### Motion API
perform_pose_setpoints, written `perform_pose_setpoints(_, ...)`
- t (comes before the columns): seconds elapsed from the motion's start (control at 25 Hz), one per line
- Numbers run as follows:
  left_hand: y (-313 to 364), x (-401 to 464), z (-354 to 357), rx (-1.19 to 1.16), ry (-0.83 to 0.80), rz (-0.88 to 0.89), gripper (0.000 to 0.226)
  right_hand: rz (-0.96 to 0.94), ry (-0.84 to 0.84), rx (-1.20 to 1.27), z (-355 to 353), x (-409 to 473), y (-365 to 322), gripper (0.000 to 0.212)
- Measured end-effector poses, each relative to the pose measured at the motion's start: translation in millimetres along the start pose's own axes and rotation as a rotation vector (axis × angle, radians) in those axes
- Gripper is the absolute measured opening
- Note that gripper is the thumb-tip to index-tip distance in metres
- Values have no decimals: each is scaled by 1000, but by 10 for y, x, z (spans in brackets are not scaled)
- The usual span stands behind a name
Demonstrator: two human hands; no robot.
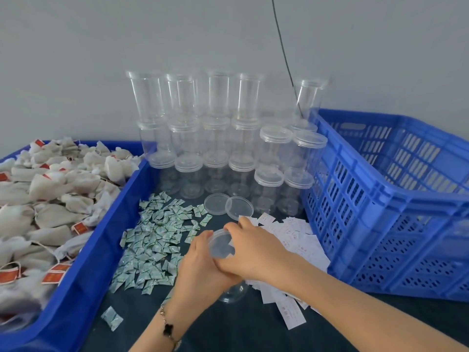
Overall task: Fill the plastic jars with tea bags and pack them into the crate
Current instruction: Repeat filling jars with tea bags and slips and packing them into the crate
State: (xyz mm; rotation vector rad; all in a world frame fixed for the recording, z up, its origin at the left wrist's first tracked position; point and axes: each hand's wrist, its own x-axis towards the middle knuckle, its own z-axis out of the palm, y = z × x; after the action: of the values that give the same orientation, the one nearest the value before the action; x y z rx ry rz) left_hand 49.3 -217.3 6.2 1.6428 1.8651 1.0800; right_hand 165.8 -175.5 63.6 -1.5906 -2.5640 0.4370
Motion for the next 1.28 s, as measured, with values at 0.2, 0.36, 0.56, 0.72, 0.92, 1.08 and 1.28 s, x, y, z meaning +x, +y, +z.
perform_pose_setpoints(0.2, -95, -20, -67, -30, -20, 16, 100, -65, -25, -155, -11, -2, -58, 60)
perform_pose_setpoints(0.36, -173, -84, -73, -104, -15, 17, 99, -262, 72, -402, -47, 75, -195, 48)
perform_pose_setpoints(0.56, -209, -63, -94, -119, -14, 38, 113, -419, 0, -462, -164, 227, -186, 47)
perform_pose_setpoints(0.72, -251, -67, -62, -151, 2, 27, 123, -415, -61, -395, -150, 253, -94, 62)
perform_pose_setpoints(0.92, -312, -39, -7, -206, -25, -24, 118, -393, -43, -370, -113, 219, -58, 61)
perform_pose_setpoints(1.08, -258, 32, 75, -226, -96, -18, 52, -295, 16, -309, 80, 156, -88, 71)
perform_pose_setpoints(1.28, -370, 52, -18, -238, -135, -43, 81, -311, -89, -200, 16, 174, -76, 83)
